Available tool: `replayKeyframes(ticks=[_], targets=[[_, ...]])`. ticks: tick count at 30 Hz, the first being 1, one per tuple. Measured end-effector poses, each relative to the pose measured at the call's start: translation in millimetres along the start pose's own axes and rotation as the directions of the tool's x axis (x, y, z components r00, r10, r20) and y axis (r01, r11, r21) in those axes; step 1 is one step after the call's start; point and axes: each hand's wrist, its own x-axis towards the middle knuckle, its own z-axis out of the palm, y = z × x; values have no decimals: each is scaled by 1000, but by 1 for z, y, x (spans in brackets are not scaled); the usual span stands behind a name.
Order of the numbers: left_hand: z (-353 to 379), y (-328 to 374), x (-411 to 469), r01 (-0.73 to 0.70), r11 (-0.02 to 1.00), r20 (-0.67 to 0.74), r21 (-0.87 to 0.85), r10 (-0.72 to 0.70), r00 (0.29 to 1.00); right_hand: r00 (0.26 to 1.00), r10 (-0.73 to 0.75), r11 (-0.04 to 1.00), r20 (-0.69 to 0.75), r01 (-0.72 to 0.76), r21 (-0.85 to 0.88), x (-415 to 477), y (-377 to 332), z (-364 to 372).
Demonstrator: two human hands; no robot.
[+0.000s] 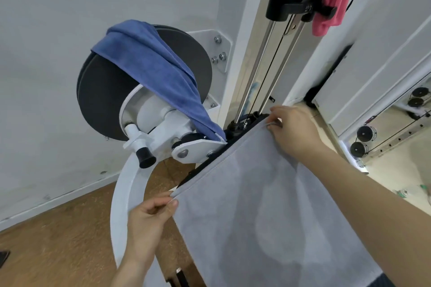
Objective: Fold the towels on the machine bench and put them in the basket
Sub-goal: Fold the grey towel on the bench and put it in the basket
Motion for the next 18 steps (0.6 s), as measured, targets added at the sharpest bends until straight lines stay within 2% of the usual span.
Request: replayKeyframes(ticks=[6, 10, 15, 18], targets=[[3, 3, 2, -70, 992, 39, 109, 66, 997, 1000, 4, 1000, 27, -4, -1, 6, -1, 0], [1, 11, -3, -71, 992, 26, 107, 68, 997, 999, 42, 998, 24, -43, 44, -2, -6, -15], [-12, 35, -15, -115, 993, -34, -33, 114, 993, 984, 166, 956, -65, -144, 257, -28, -13, -58], [-24, 53, -24, -164, 984, -15, -62, 164, 986, 974, 212, 871, -75, -153, 467, -56, -21, -89]])
